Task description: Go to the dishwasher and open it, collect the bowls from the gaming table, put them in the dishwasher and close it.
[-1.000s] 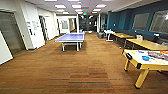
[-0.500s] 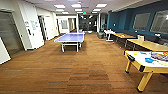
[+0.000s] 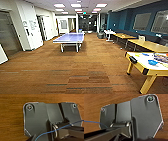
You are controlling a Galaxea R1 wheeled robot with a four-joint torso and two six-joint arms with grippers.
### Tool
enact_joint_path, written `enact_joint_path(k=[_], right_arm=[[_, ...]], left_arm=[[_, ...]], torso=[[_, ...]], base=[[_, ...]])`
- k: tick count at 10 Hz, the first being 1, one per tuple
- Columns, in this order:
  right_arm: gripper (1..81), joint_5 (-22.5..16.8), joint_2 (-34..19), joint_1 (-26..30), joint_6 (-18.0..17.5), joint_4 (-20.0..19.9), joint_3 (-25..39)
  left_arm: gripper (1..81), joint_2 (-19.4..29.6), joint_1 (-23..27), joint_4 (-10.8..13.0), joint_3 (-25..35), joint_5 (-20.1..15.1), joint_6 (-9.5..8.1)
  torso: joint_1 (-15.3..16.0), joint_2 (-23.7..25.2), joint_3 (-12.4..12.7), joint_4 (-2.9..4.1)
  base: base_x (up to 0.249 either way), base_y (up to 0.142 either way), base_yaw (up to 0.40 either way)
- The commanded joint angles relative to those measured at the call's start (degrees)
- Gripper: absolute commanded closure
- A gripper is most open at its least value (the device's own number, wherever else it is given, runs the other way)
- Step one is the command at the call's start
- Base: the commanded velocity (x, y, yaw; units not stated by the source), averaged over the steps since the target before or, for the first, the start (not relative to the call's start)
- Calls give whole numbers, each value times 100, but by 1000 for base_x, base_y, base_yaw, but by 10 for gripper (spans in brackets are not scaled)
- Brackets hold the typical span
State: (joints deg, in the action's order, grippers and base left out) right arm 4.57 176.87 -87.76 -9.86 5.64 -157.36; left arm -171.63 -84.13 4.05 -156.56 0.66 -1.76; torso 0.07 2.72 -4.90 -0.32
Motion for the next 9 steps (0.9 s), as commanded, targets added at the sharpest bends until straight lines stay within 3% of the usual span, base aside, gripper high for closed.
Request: enact_joint_path(k=[1,9], right_arm=[[10,-273,61,280,11,24,39],[10,-273,87,298,19,33,48]], left_arm=[[10,58,313,-36,-24,-303,-18],[10,6,313,17,-23,-303,-9]], torso=[[0,0,0,0],[2,0,0,0]], base=[[183,0,0],[183,0,0]])
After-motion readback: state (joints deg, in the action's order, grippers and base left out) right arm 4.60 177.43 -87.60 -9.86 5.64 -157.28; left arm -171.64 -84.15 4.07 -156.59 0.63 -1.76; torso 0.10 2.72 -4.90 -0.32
